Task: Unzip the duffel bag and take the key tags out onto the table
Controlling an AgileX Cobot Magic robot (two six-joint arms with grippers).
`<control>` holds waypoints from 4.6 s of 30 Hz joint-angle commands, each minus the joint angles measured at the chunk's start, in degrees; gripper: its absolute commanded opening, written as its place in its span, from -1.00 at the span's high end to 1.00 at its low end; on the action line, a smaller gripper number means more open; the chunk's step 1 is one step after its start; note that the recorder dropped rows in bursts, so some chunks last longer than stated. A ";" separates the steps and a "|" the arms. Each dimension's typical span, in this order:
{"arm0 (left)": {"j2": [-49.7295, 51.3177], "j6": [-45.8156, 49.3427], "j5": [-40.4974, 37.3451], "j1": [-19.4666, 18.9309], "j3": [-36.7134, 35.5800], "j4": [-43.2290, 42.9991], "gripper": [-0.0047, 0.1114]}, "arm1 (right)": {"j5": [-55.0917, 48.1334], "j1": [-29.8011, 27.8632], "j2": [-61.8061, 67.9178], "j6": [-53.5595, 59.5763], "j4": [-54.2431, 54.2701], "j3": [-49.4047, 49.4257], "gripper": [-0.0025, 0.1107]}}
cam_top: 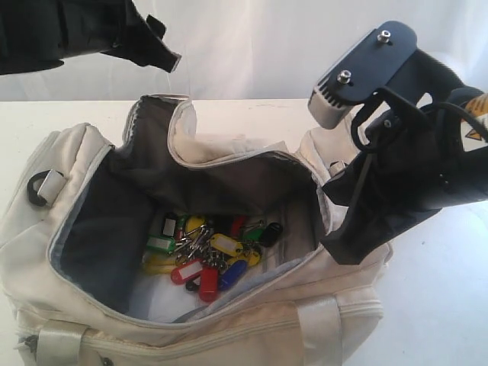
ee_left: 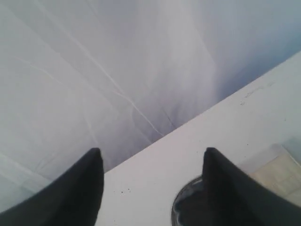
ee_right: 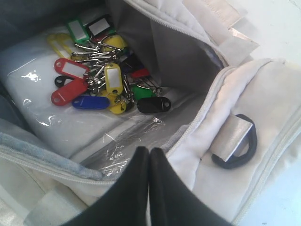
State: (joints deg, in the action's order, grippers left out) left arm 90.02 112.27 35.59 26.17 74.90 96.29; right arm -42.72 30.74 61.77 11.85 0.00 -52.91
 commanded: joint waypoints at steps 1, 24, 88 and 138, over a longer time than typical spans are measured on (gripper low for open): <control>-4.86 9.07 11.79 7.36 -1.73 3.66 0.26 | 0.38 -0.47 -0.04 -0.15 0.41 0.31 0.96; -10.65 -13.39 -24.98 14.91 -8.61 3.66 0.92 | 0.06 -0.47 -0.04 -0.32 0.41 0.31 0.96; 8.84 -93.57 -73.98 -2.61 17.90 -77.47 0.92 | 0.43 -0.47 -0.04 -1.68 0.41 0.31 0.96; -44.69 -108.45 -66.77 -4.25 -37.38 -90.73 0.92 | -20.06 0.17 39.37 -4.13 10.45 -32.31 0.96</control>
State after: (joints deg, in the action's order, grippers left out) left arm 45.73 4.55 -31.02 22.07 37.36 4.07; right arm -63.15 30.88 100.07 7.05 10.35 -84.91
